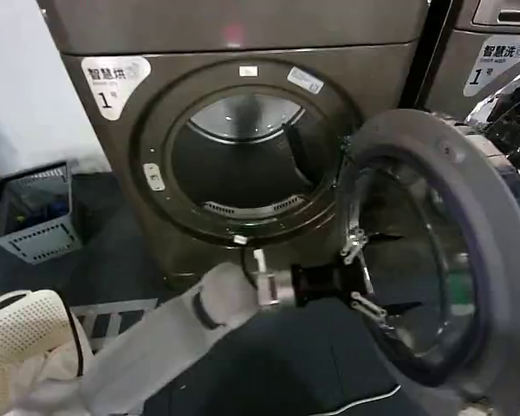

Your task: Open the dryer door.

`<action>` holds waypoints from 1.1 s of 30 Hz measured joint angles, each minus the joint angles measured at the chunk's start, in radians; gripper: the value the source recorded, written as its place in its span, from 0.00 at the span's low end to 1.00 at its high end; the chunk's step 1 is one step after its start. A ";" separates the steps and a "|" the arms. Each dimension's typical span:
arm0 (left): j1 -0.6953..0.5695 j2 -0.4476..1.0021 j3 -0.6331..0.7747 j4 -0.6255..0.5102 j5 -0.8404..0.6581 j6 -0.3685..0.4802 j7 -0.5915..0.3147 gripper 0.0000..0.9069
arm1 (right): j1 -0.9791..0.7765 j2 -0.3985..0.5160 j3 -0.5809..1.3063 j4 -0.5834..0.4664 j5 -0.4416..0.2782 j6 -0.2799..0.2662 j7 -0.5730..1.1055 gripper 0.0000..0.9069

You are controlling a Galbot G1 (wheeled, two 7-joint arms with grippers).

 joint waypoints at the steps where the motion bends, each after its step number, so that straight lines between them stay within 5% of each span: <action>1: -0.004 -0.016 0.006 0.012 0.011 -0.004 -0.009 1.00 | -0.028 0.023 0.033 0.031 -0.006 -0.012 0.008 1.00; 13: -0.033 -0.159 0.056 0.128 0.189 -0.091 -0.147 1.00 | -0.269 0.290 0.307 0.348 -0.071 -0.079 0.080 1.00; 33: -0.081 -0.358 0.087 0.405 0.412 -0.137 -0.286 1.00 | -0.345 0.588 0.487 0.627 -0.007 -0.145 0.103 1.00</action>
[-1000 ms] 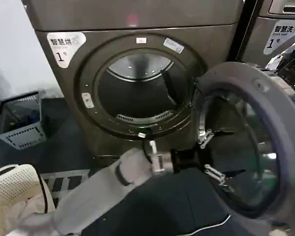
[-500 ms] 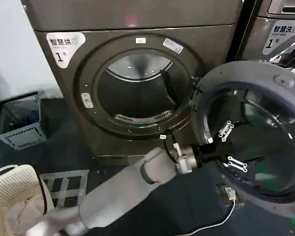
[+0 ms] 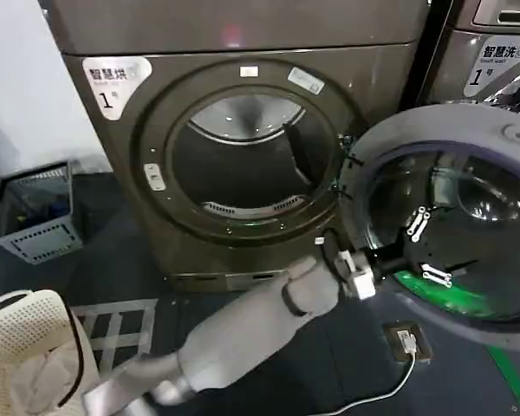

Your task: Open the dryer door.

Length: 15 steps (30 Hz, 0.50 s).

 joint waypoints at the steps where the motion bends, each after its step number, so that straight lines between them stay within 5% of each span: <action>1: -0.004 -0.009 0.000 0.014 0.006 0.002 -0.008 1.00 | -0.001 0.013 0.005 0.012 0.004 -0.001 0.002 1.00; 15: -0.028 -0.033 0.004 0.105 0.018 0.205 -0.117 1.00 | -0.001 0.136 0.038 0.169 0.022 -0.054 0.067 1.00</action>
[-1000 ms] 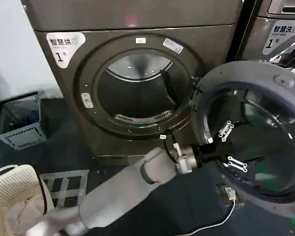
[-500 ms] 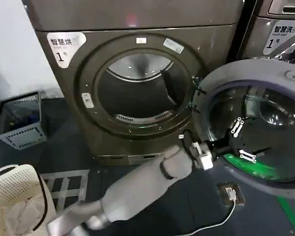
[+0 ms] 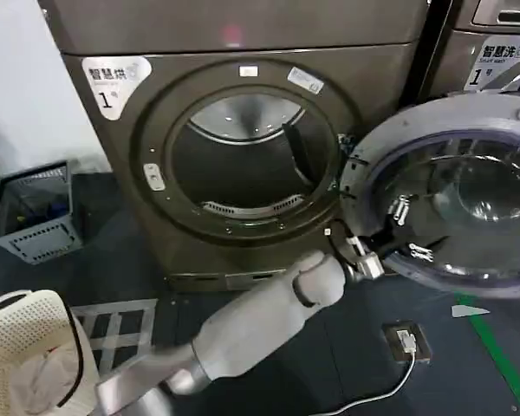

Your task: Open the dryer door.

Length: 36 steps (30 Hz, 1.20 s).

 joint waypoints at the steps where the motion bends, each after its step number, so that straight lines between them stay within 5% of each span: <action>1: 0.000 0.000 0.000 0.002 0.000 0.004 -0.003 1.00 | 0.000 0.006 0.000 0.010 0.000 -0.007 0.003 1.00; 21: 0.028 0.000 0.014 -0.056 -0.015 -0.012 0.057 1.00 | 0.019 0.007 -0.007 0.026 0.019 -0.027 -0.012 1.00; 28: 0.070 0.023 0.024 -0.226 -0.103 0.056 0.080 1.00 | 0.025 0.014 -0.007 0.036 0.010 -0.033 -0.009 1.00; 36: 0.116 0.287 0.014 -0.484 -0.186 0.138 0.079 1.00 | 0.043 0.020 -0.007 0.041 -0.015 -0.057 0.001 1.00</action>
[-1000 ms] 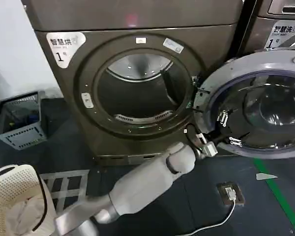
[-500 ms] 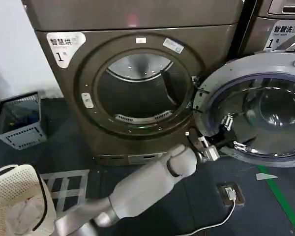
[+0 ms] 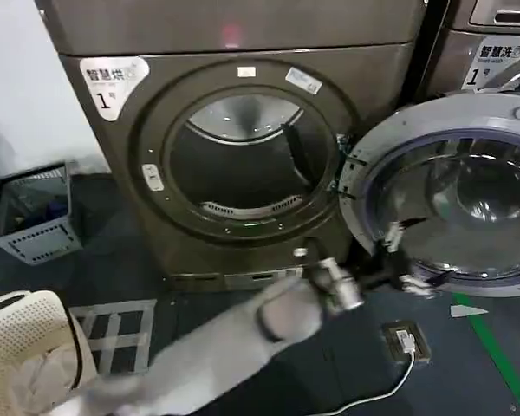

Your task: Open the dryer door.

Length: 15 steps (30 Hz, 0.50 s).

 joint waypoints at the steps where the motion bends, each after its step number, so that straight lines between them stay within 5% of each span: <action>1: 0.004 0.030 -0.003 -0.030 0.002 0.000 0.001 1.00 | 0.003 0.002 0.000 -0.002 -0.009 0.000 0.004 1.00; 8: 0.096 0.252 -0.080 -0.219 -0.031 0.005 0.003 1.00 | 0.026 0.030 -0.008 -0.025 -0.091 0.005 0.041 1.00; 15: 0.336 0.452 -0.389 -0.358 -0.169 0.102 -0.009 1.00 | 0.043 0.060 -0.009 -0.069 -0.147 -0.012 0.130 1.00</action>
